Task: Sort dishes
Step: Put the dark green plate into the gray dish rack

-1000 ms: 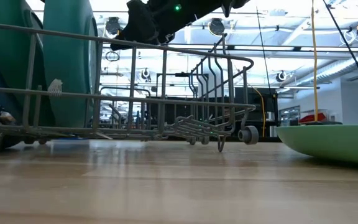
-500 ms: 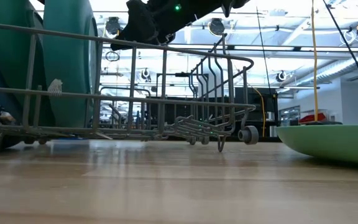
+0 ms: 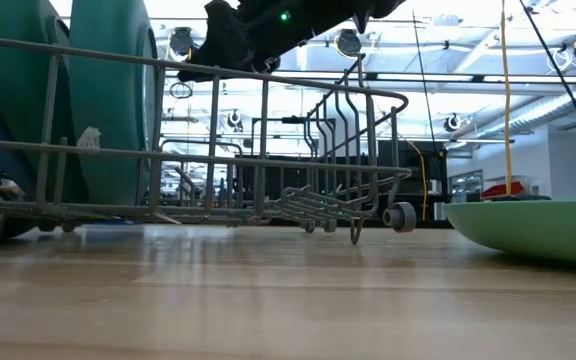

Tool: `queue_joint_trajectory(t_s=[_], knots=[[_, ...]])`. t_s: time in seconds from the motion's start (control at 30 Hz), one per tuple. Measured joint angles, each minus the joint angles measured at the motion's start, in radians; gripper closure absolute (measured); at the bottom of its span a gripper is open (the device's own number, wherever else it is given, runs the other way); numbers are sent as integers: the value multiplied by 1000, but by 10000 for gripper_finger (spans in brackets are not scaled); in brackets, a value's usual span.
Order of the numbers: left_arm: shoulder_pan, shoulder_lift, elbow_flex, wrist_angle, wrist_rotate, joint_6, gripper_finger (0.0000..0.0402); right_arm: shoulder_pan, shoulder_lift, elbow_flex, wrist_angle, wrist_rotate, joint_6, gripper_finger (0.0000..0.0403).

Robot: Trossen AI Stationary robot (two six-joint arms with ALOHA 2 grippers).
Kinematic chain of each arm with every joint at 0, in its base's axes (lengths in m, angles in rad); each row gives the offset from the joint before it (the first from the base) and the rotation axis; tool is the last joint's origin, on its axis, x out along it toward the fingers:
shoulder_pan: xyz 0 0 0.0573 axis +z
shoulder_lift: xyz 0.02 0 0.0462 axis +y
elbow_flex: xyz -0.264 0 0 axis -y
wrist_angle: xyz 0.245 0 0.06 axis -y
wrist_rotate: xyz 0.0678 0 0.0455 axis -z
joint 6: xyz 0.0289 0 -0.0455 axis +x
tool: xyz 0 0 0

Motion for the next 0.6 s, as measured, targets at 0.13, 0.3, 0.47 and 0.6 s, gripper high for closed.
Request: queue_joint_trajectory(t_s=[0.13, 0.3, 0.47, 0.6], knots=[[0, -4, 68, 16, -139, 39, 77, 2, 0, 0, 76, -26, -68, 202], [0, -6, 121, 82, -278, 51, 77, -7, 0, 0, 176, -97, -106, 202], [0, -9, 126, 127, -290, 71, 77, -21, 24, 0, 197, -97, -93, 202], [0, -5, 126, 131, -290, 68, 77, -22, 66, 7, 225, -111, -88, 202]])
